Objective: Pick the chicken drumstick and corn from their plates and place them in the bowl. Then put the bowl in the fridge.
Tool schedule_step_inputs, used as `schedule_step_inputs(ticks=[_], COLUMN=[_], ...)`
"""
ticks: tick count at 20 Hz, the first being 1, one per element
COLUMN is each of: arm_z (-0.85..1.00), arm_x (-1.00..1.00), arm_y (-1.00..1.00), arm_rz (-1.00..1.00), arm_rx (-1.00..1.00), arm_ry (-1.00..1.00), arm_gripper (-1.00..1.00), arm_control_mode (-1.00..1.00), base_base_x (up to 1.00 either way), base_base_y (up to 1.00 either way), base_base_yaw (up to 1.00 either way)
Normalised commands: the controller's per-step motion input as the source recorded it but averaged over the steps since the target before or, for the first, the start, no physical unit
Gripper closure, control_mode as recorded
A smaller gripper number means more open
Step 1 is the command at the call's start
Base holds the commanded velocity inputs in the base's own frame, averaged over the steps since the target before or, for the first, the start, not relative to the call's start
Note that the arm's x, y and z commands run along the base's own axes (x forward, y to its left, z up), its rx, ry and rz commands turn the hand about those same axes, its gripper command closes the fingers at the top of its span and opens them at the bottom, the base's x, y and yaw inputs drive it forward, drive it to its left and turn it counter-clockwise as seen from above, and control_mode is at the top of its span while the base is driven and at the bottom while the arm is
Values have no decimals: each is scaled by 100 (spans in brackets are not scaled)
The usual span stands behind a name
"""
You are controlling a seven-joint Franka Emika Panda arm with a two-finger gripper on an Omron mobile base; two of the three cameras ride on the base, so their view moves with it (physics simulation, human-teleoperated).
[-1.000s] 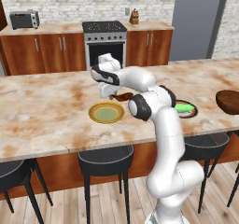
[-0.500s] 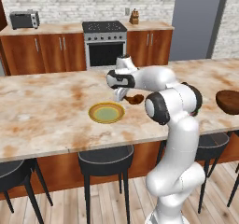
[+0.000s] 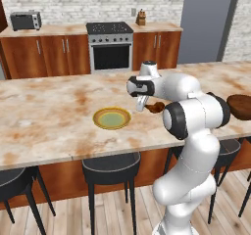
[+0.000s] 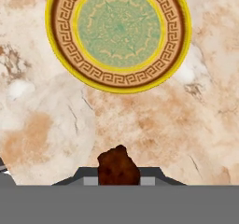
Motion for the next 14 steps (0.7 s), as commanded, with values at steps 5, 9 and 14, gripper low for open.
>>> schedule_step_inputs(ticks=[5,9,14], arm_z=[21,6,0], arm_x=[-10,-5,0], arm_y=[-25,-9,0], arm_rz=[4,1,0], arm_rx=[0,0,0], arm_ry=[16,5,0], arm_gripper=[100,100,100], arm_control_mode=[-100,-100,-100], base_base_x=[0,0,0], base_base_y=[0,0,0], base_base_yaw=[0,0,0])
